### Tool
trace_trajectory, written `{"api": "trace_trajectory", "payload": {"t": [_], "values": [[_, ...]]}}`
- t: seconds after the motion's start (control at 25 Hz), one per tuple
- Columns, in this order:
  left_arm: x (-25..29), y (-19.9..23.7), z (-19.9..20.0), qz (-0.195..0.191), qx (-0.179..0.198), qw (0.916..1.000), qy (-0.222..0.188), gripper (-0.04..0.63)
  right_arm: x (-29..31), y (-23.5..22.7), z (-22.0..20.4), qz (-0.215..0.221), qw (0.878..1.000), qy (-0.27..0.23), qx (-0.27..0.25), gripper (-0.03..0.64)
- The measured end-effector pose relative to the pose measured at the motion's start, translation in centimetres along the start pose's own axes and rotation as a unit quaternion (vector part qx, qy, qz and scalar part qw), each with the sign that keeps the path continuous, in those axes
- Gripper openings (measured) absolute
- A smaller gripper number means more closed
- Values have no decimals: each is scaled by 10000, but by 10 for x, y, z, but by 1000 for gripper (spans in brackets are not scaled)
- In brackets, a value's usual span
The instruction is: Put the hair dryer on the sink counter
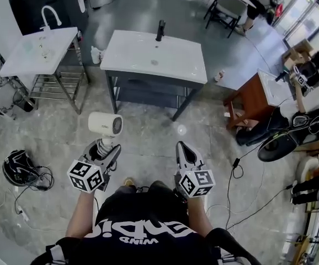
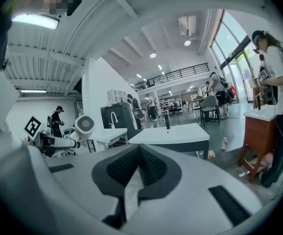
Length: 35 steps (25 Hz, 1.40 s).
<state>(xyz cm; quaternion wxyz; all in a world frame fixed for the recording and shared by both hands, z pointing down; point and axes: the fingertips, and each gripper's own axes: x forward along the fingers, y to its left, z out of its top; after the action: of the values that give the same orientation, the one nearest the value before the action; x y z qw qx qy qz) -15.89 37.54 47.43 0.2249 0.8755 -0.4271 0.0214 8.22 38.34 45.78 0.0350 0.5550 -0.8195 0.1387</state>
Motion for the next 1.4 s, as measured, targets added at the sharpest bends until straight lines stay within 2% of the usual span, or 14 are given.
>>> {"api": "trace_trajectory", "payload": {"t": [0.2,0.4,1.0,1.4], "values": [[1,12,7,-168,-60,9998,-7,284,1,14,0,-143,9999,-46,56,18],[19,12,10,-296,-28,9996,7,284,9,4,4,-226,9996,-156,119,18],[85,27,27,-179,43,9998,73,284,76,-36,2,71,9996,-100,267,18],[142,41,43,-217,-174,9995,128,284,111,-74,15,13,9994,19,344,18]]}}
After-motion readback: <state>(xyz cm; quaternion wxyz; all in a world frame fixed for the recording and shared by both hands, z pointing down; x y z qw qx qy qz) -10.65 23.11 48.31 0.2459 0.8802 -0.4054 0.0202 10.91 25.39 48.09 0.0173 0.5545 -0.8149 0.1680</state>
